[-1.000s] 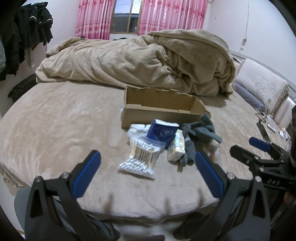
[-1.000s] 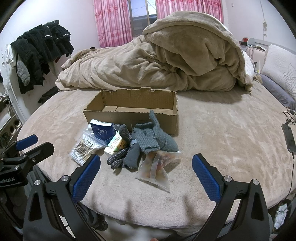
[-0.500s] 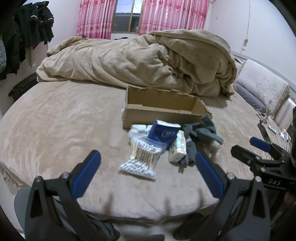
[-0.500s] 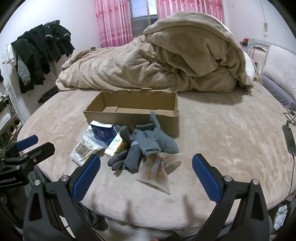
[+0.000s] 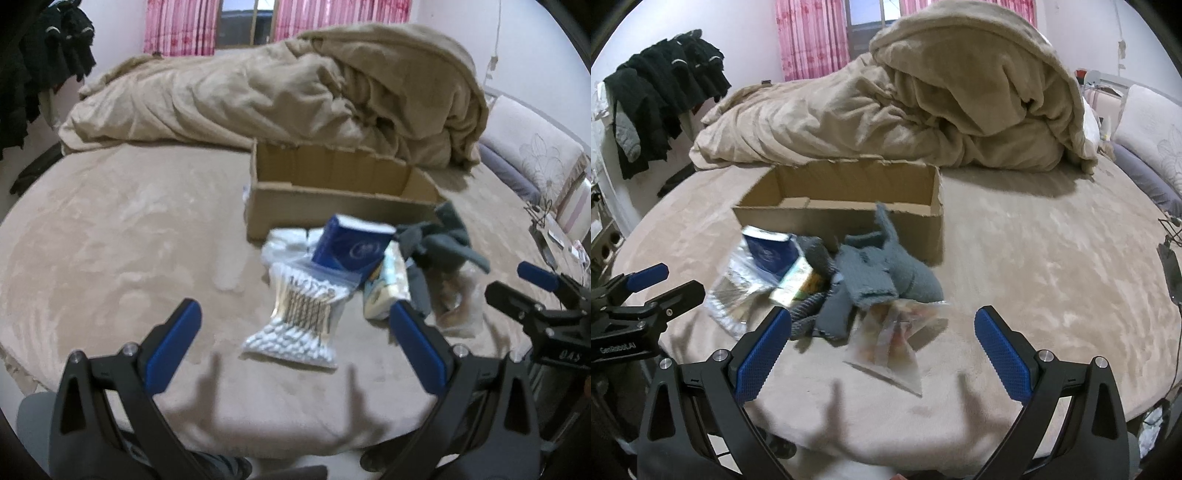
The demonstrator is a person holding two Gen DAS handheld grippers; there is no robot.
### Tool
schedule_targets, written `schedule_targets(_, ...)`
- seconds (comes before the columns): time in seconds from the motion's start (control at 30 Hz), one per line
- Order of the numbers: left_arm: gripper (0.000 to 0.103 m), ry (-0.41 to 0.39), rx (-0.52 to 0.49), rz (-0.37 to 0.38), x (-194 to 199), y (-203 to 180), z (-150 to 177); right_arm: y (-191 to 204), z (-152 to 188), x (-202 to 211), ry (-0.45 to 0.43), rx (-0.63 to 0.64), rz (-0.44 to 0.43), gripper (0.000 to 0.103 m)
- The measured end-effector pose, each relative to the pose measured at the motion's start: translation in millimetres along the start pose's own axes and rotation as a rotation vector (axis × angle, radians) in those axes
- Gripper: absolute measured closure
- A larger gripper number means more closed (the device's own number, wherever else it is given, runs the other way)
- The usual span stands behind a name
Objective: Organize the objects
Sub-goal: 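Carry the cotton swab bag with the left tool while the right tool carries the clear bag into the box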
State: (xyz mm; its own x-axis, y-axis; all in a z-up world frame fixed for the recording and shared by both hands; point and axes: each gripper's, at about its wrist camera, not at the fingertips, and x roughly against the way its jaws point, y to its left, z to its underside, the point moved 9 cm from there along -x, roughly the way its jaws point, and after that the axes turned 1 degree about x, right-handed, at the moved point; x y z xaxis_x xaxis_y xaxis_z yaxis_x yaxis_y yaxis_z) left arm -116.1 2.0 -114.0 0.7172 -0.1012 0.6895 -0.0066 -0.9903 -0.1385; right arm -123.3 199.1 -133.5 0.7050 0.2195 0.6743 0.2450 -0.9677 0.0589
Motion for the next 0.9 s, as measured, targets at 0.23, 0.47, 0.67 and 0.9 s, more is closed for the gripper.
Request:
schedule_targets(0.23, 0.003, 0.057, -0.022, -0.001, -44, -1, 10, -17, 13, -35, 0.026, -0.052, 0.018, 0.003)
schedule_targets(0.47, 0.028, 0.107, -0.066, -0.023, -75, 0, 21, -17, 21, -55, 0.031, -0.040, -0.027, 0.010)
schedule_targets(0.67, 0.052, 0.088, -0.083, -0.013, -66, -2, 25, -1, 23, -52, 0.028, 0.002, -0.085, 0.039)
schedule_targets(0.9, 0.057, 0.075, -0.088, 0.001, -47, -6, 31, 6, 31, -42, 0.042, 0.017, -0.100, 0.057)
